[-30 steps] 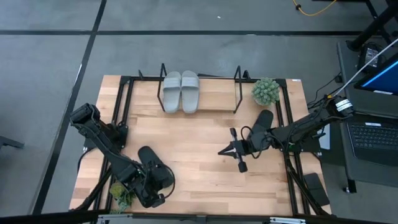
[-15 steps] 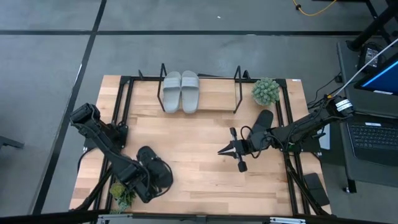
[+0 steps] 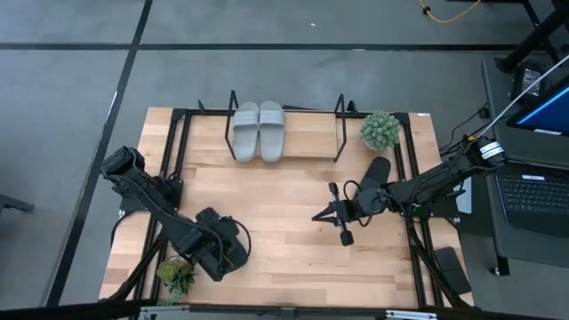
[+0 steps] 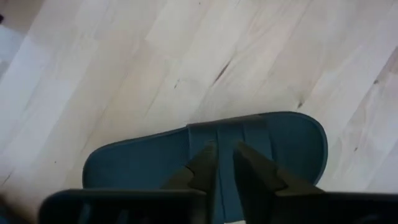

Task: Pick and place slides into the shelf
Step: Put the left black slide on the shelf

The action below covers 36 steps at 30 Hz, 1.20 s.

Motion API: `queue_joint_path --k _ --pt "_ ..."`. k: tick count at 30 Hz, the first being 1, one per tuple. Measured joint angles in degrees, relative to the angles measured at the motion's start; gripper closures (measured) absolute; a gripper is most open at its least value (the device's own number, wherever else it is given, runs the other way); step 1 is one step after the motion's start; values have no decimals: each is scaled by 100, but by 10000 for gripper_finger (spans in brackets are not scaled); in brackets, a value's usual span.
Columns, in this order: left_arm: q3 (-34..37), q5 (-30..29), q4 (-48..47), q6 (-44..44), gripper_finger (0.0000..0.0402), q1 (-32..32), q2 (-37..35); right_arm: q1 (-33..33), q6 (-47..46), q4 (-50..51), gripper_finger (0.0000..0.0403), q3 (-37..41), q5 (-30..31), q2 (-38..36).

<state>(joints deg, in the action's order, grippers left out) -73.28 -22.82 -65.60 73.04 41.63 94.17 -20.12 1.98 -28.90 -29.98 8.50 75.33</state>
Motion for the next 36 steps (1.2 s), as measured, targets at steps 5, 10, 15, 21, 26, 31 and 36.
queue_joint_path --k 5,10,15,21,26,31,36 --pt "-1 180 -12 87 301 -18 0 0 -21 50 391 0 -1 0" --pt "0 432 -360 559 281 -24 -2 2 -22 52 389 0 -3 0" --pt "1 433 -409 650 284 -27 -2 -1 -28 52 389 0 -17 0" --pt "396 823 -287 1077 288 -27 -9 -6 -33 52 389 0 -117 0" --pt "905 1202 226 1078 288 -24 -12 -5 -39 52 389 0 -117 0" --pt "979 1217 543 749 288 -27 -59 -5 -44 52 389 0 -117 1" --pt "979 1315 760 692 288 -27 -211 -4 -42 52 389 0 -115 2"
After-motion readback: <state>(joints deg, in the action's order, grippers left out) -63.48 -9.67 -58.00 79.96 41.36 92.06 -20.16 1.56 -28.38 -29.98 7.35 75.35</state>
